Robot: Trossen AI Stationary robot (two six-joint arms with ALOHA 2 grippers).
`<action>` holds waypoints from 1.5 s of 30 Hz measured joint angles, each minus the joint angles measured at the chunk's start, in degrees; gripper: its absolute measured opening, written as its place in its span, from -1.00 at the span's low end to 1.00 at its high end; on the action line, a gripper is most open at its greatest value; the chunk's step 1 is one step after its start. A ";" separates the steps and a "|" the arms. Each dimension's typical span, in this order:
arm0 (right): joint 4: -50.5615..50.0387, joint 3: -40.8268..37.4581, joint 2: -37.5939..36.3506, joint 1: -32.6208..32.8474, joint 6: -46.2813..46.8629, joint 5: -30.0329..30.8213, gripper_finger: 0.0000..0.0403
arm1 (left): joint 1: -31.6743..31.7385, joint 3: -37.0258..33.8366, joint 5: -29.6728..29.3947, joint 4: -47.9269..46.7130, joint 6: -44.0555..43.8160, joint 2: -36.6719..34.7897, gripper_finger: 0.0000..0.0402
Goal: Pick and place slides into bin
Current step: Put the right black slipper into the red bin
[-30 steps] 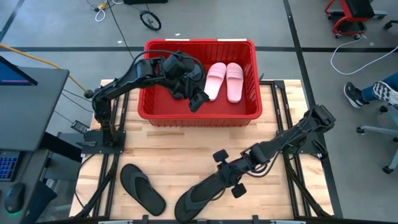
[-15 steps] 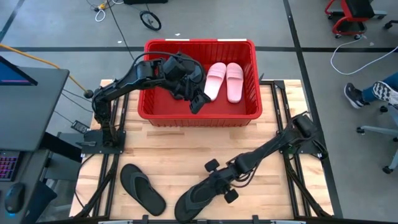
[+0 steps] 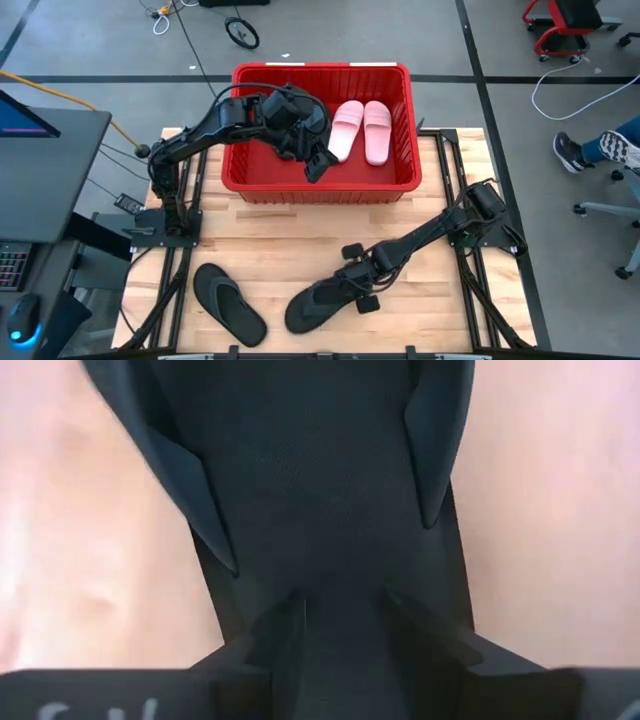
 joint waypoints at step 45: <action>14.04 -0.09 -1.33 1.18 7.27 -7.27 -0.23 | -3.26 0.00 0.02 0.85 -1.57 0.00 -0.75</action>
